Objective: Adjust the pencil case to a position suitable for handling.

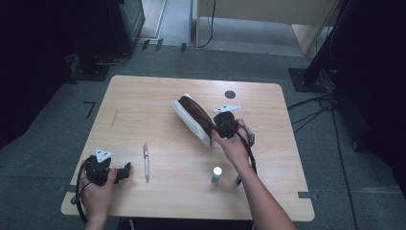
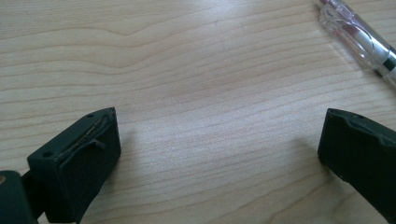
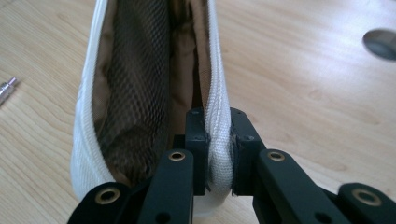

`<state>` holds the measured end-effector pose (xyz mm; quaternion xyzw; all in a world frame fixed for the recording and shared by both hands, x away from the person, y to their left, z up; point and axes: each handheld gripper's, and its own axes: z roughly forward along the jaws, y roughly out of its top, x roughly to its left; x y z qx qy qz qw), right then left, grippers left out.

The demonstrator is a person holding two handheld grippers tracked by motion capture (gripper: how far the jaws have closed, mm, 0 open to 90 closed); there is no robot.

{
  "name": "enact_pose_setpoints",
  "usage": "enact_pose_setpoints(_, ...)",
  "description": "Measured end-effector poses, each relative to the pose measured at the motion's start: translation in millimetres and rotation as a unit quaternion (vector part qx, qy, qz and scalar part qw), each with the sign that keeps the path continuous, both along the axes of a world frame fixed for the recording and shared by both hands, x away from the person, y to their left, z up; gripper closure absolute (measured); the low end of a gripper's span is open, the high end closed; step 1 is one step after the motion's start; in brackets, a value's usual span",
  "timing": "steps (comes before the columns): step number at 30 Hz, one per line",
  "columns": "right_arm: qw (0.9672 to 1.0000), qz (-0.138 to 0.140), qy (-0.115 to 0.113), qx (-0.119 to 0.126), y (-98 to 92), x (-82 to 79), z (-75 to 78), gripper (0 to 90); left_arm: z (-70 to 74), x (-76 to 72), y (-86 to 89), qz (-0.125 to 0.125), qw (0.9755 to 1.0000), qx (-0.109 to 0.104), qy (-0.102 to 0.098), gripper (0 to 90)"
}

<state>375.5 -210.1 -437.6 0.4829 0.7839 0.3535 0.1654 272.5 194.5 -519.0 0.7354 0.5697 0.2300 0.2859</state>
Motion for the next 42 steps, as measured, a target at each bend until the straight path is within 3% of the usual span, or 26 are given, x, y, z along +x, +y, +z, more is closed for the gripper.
enact_pose_setpoints(7,0.9994,0.025,-0.011,0.023,-5.1,-10.9,13.8,82.1,0.0,0.0,0.0,0.000,1.0000,0.000,0.000,0.0)
enact_pose_setpoints(10,0.9980,0.041,-0.002,0.047,-6.4,-17.4,15.5,82.2,0.0,0.0,0.0,0.000,1.0000,0.000,0.000,0.0)
enact_pose_setpoints(16,0.9951,0.066,0.015,0.072,-6.7,-22.9,10.9,82.3,0.0,0.0,0.0,0.000,1.0000,0.000,0.000,0.0)
enact_pose_setpoints(19,0.9942,0.084,0.018,0.064,-6.1,-26.6,6.3,82.1,0.0,0.0,0.0,0.000,1.0000,0.000,0.000,0.0)
enact_pose_setpoints(24,0.9941,0.087,0.031,0.055,-8.3,-26.8,-2.7,80.8,0.0,0.0,0.0,0.000,1.0000,0.000,0.000,0.0)
enact_pose_setpoints(27,0.9955,0.080,0.027,0.041,-10.3,-28.2,-8.4,74.0,0.0,0.0,0.0,0.000,1.0000,0.000,0.000,0.0)
enact_pose_setpoints(29,0.9954,0.077,0.021,0.053,-12.2,-29.2,-9.0,69.0,0.0,0.0,-0.1,-0.001,1.0000,0.000,0.000,0.0)
enact_pose_setpoints(35,0.9951,0.080,0.008,0.056,-14.5,-33.1,-3.9,54.6,0.0,-0.1,-0.2,-0.001,1.0000,0.000,0.000,0.0)
enact_pose_setpoints(42,0.9943,0.080,-0.002,0.070,-25.3,-40.1,4.9,46.5,0.0,0.0,-0.1,-0.001,1.0000,0.000,0.000,0.0)
